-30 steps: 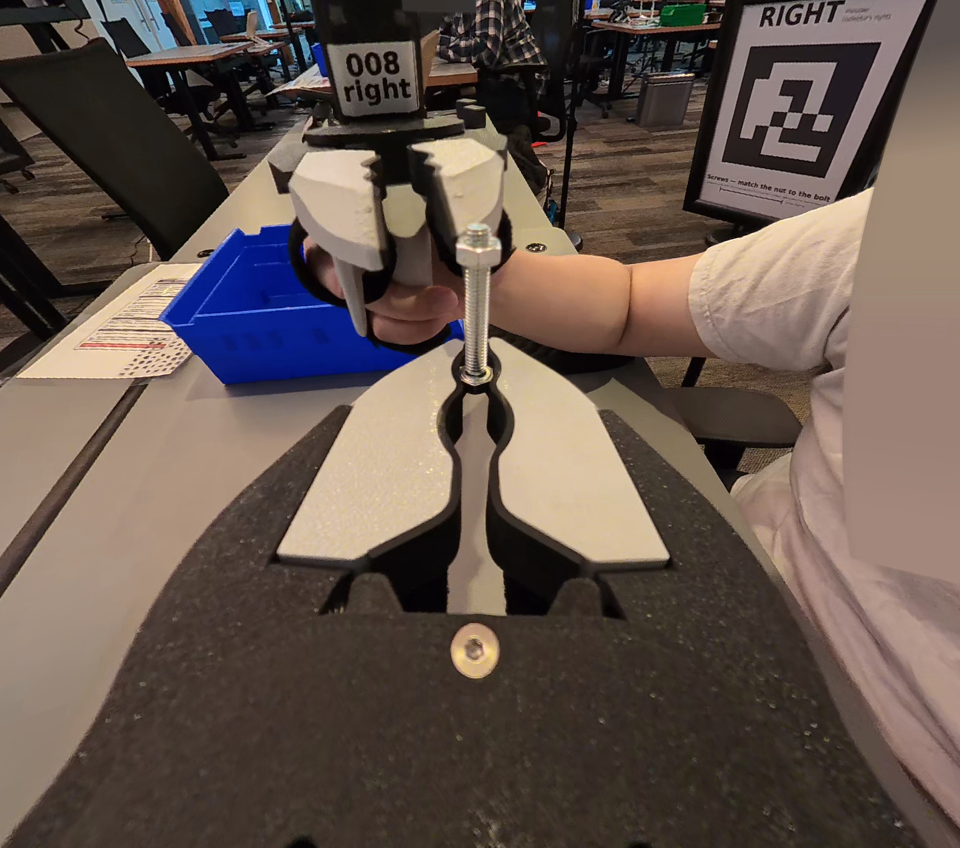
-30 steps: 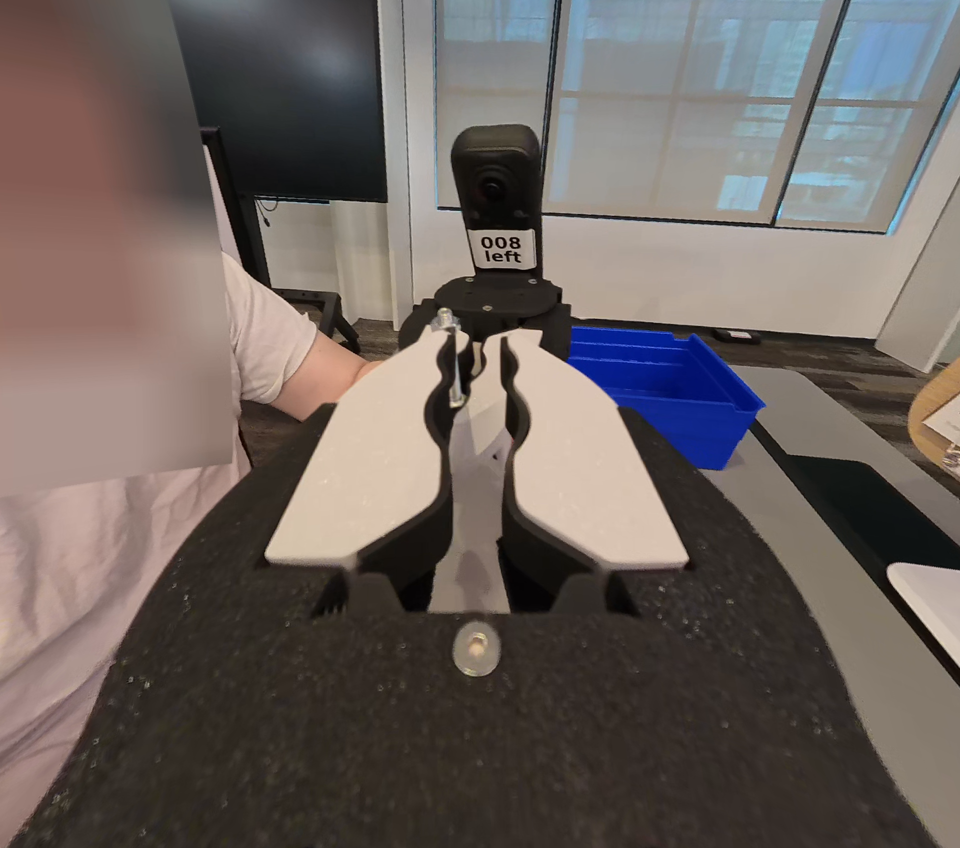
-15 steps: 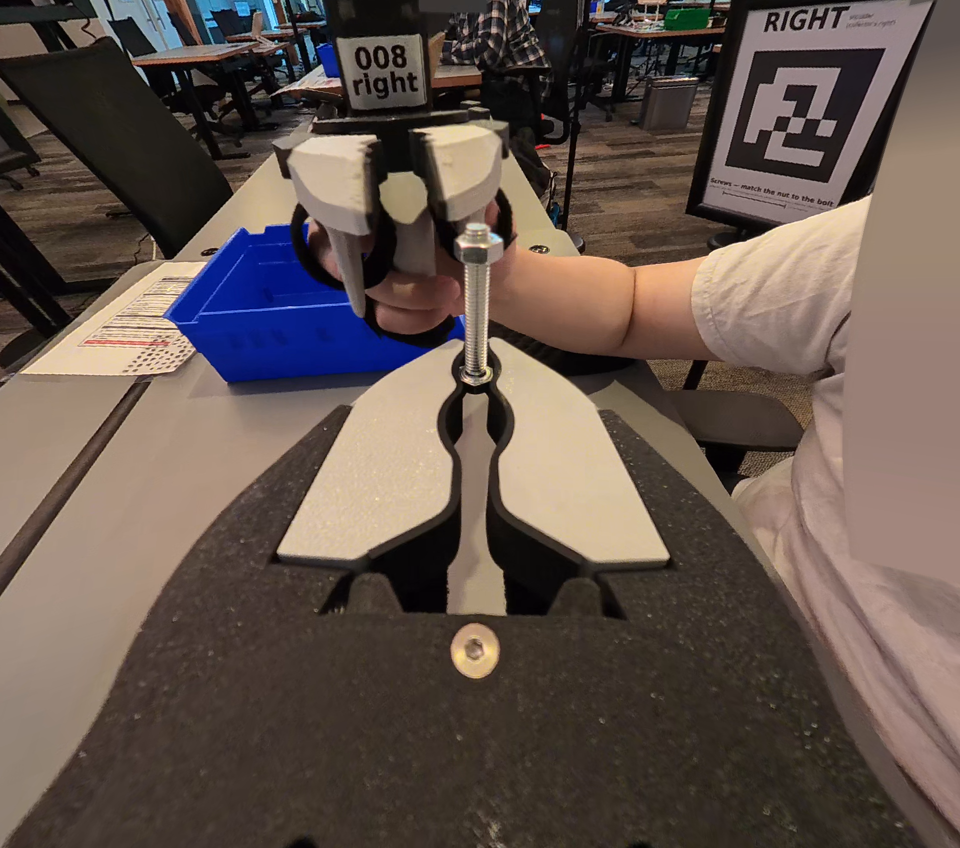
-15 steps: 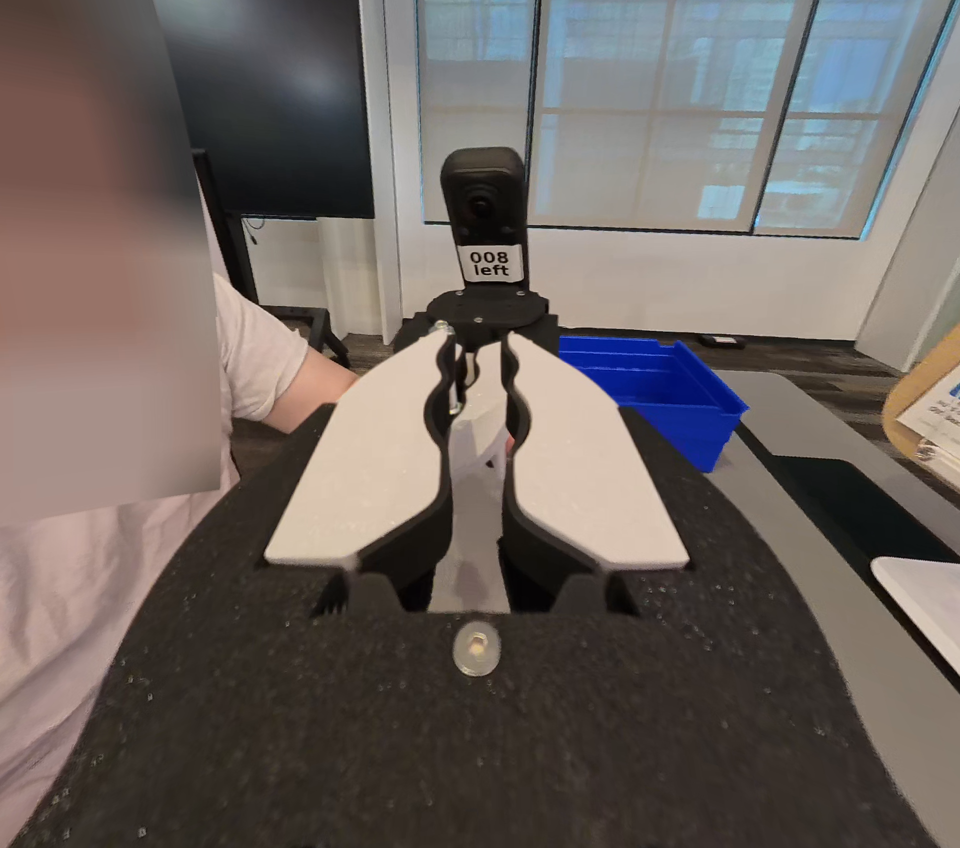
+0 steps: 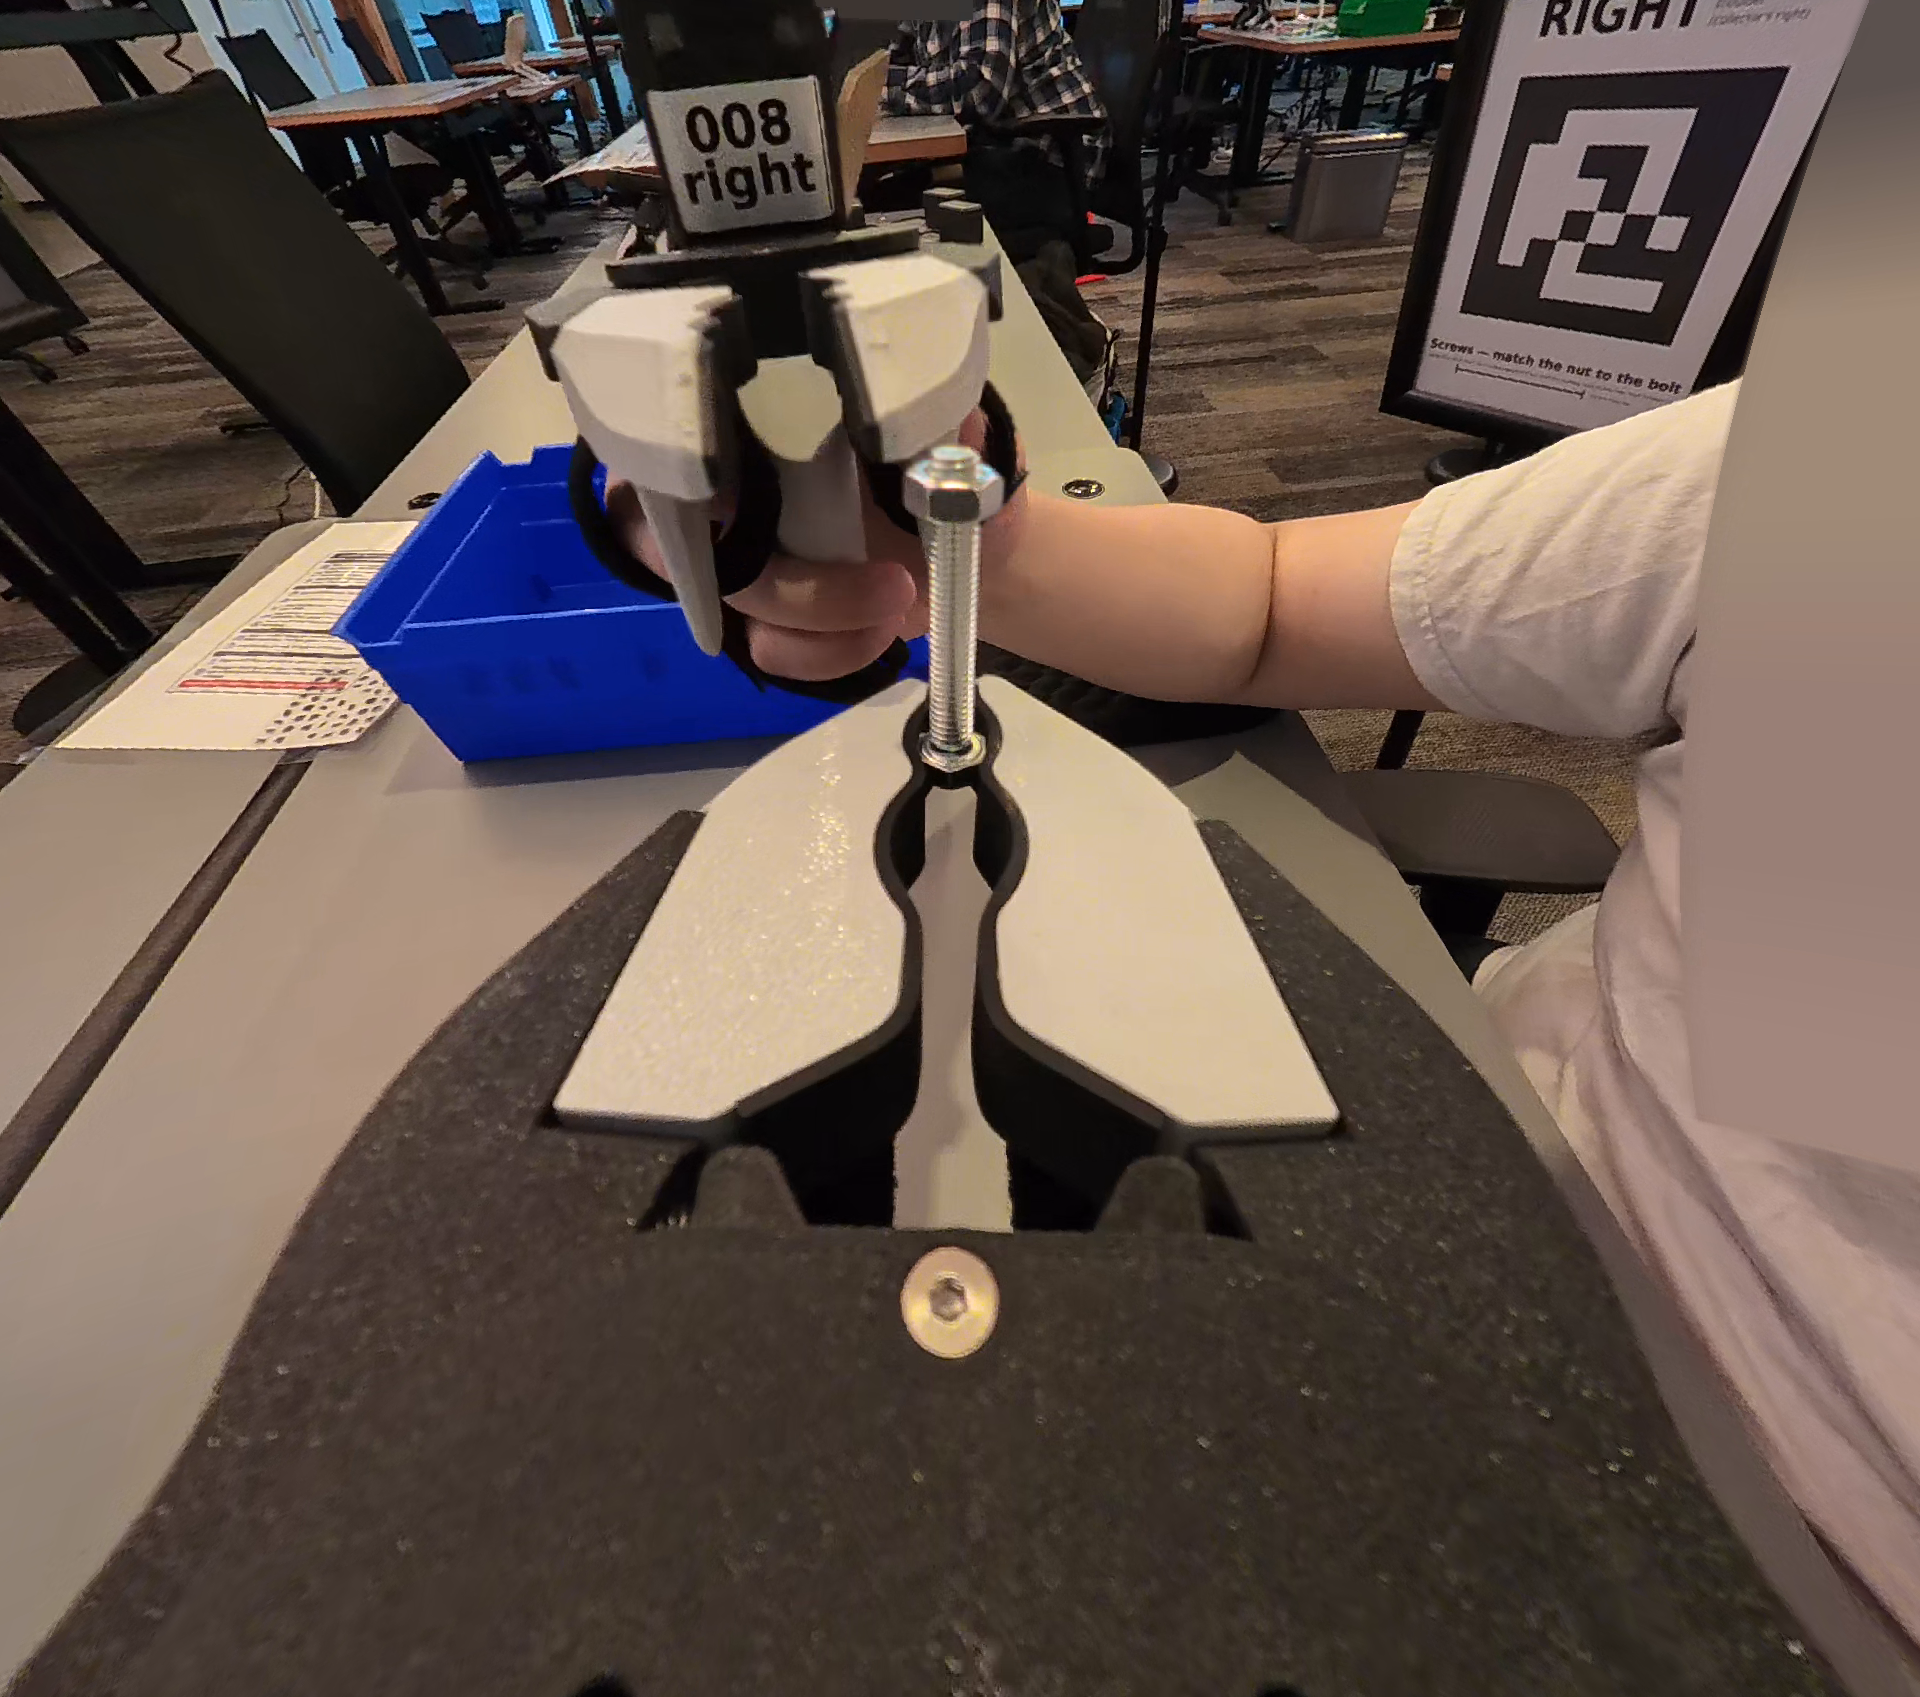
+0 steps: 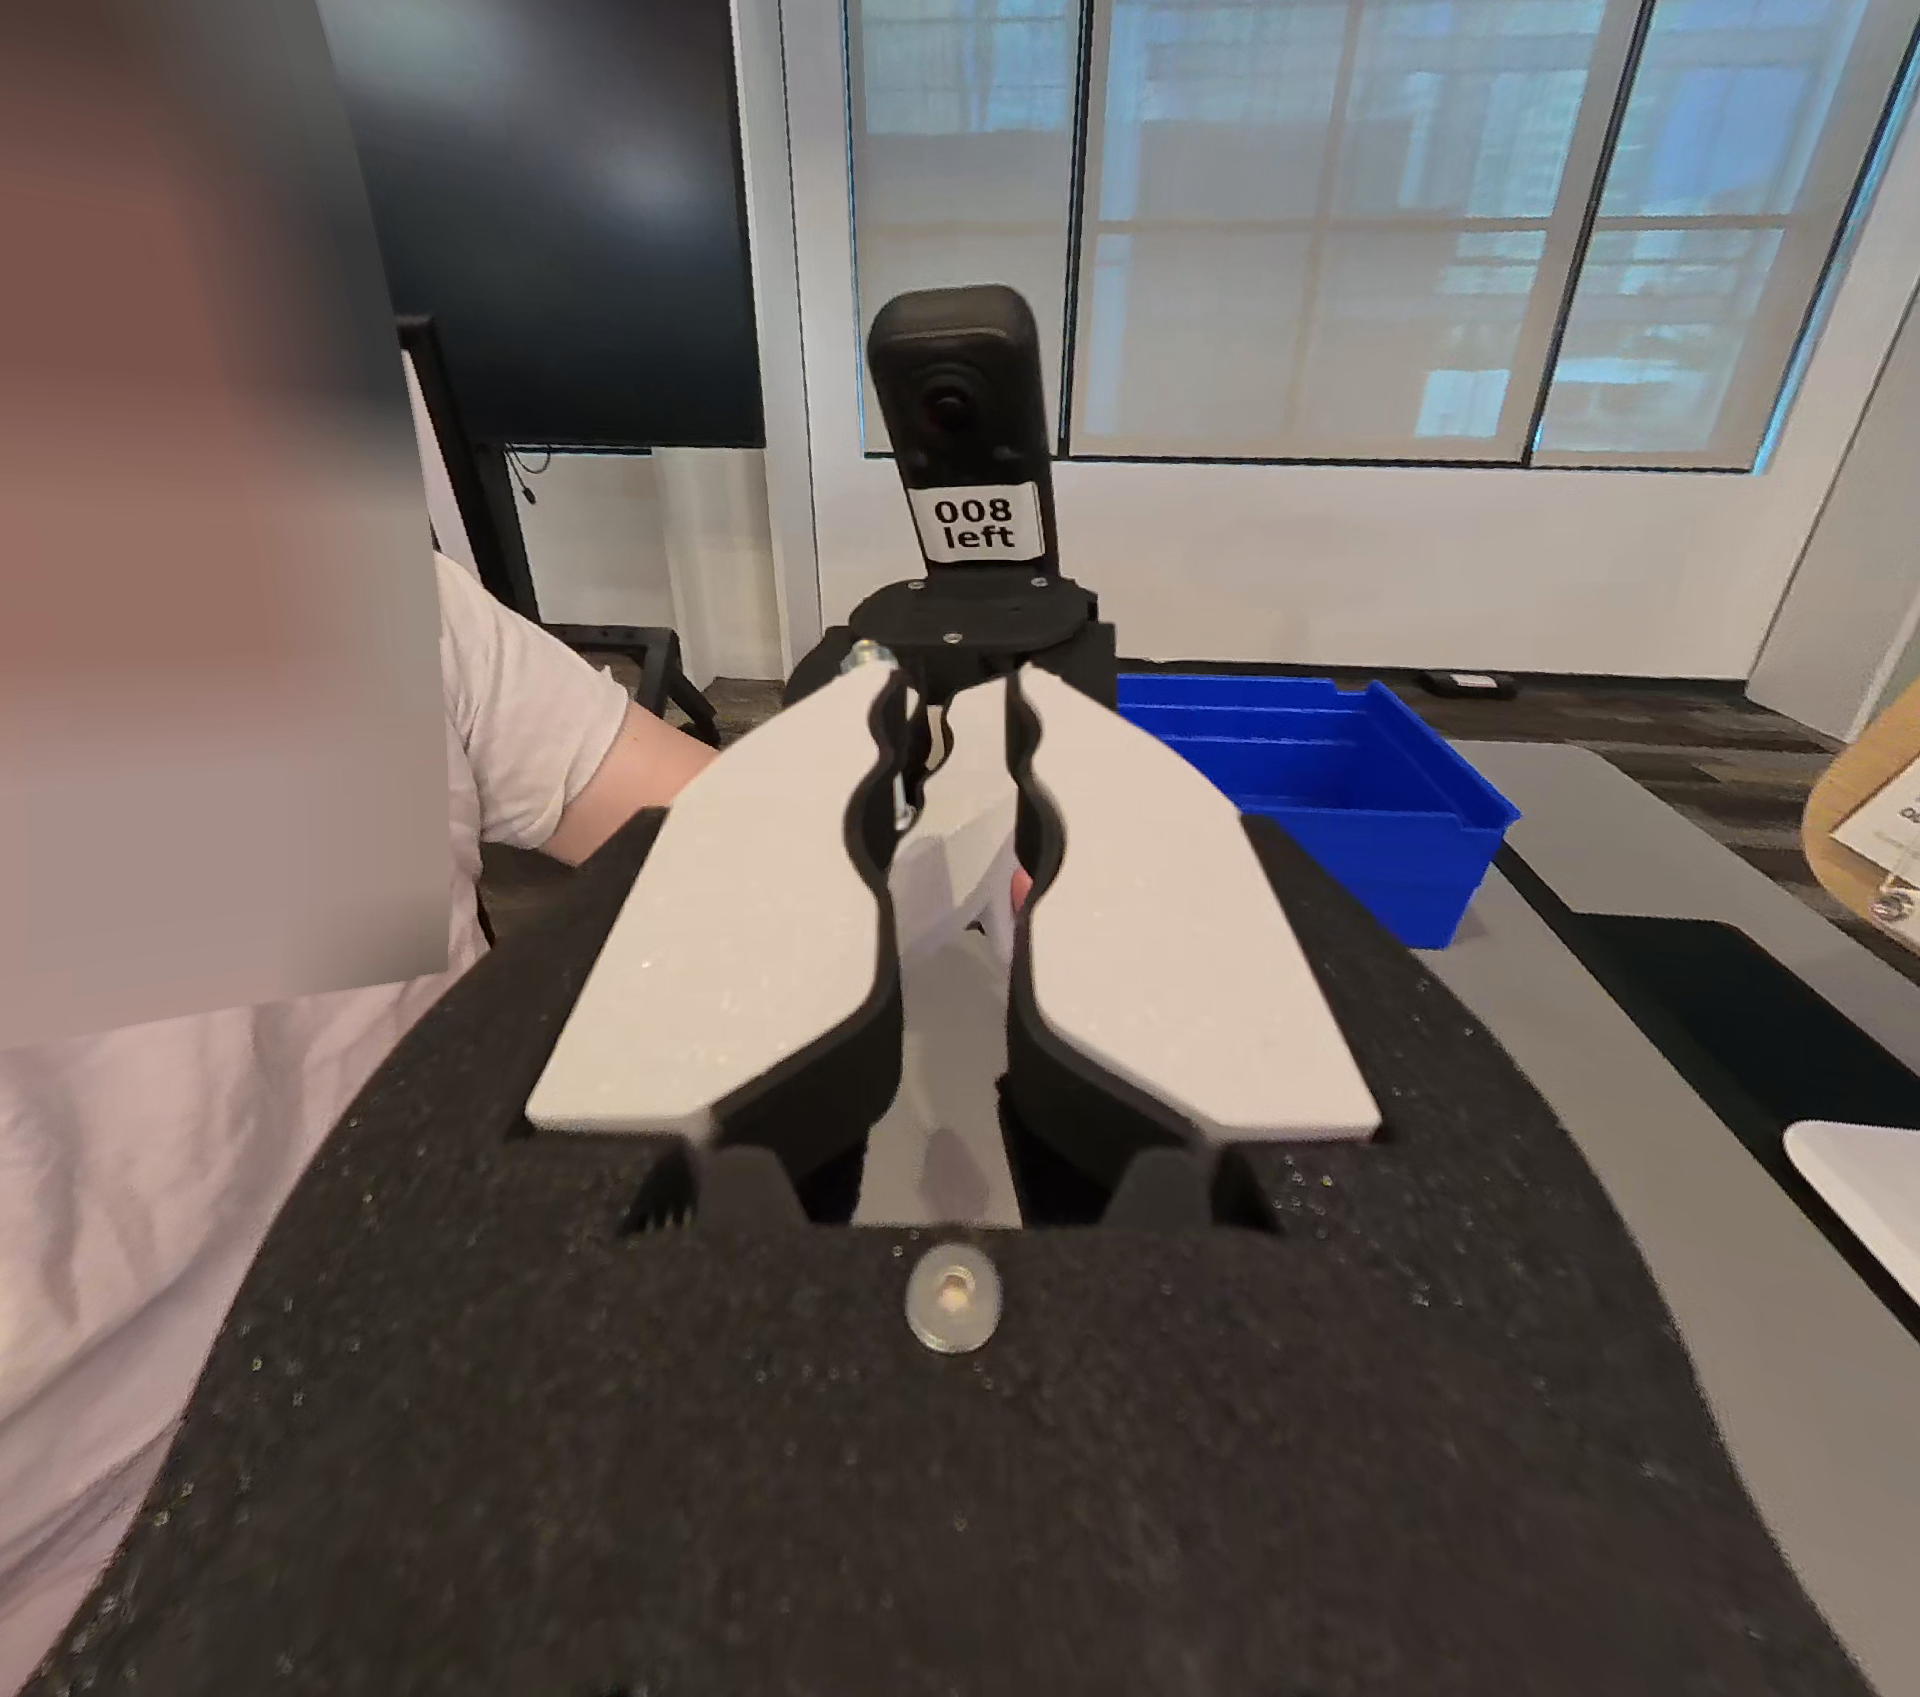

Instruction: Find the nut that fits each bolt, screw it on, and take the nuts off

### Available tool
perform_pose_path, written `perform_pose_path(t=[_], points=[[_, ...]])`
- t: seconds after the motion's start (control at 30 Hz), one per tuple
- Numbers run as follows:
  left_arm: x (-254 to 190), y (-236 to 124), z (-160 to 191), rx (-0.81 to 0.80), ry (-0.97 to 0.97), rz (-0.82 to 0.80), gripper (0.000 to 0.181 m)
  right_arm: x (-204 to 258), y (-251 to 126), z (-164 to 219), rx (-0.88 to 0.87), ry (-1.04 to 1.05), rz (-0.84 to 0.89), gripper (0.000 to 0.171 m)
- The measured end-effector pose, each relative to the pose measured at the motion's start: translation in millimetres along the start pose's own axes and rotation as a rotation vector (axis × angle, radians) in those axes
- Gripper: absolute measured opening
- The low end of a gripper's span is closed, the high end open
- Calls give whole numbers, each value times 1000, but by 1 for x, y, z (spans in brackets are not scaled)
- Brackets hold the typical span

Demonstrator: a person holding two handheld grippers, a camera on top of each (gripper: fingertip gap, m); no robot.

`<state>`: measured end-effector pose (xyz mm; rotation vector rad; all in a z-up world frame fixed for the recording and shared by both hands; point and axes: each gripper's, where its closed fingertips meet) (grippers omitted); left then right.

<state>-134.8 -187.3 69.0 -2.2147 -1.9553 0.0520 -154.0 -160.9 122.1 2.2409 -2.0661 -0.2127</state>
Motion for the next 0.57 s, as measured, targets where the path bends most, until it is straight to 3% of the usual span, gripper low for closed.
perform_pose_path(t=[0.27, 0.43, 0.57], points=[[-1, 2, 1, 4, -3, 7, 3, 10, 15, 8, 89, -68, -11, 17], [0, 0, 0, -4, -5, 4, 3, -4, -4, 1, 9, -3, 27, 15], [0, 2, 3, 9, 0, 4, 3, 7, 5, 2, 29, -17, -29, 18]])
Point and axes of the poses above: each gripper's, where its closed fingertips meet, y out along the fingers, z out of its underside, x = y × z across the jaws, and after that the axes turned 13 degrees about -z, right-handed
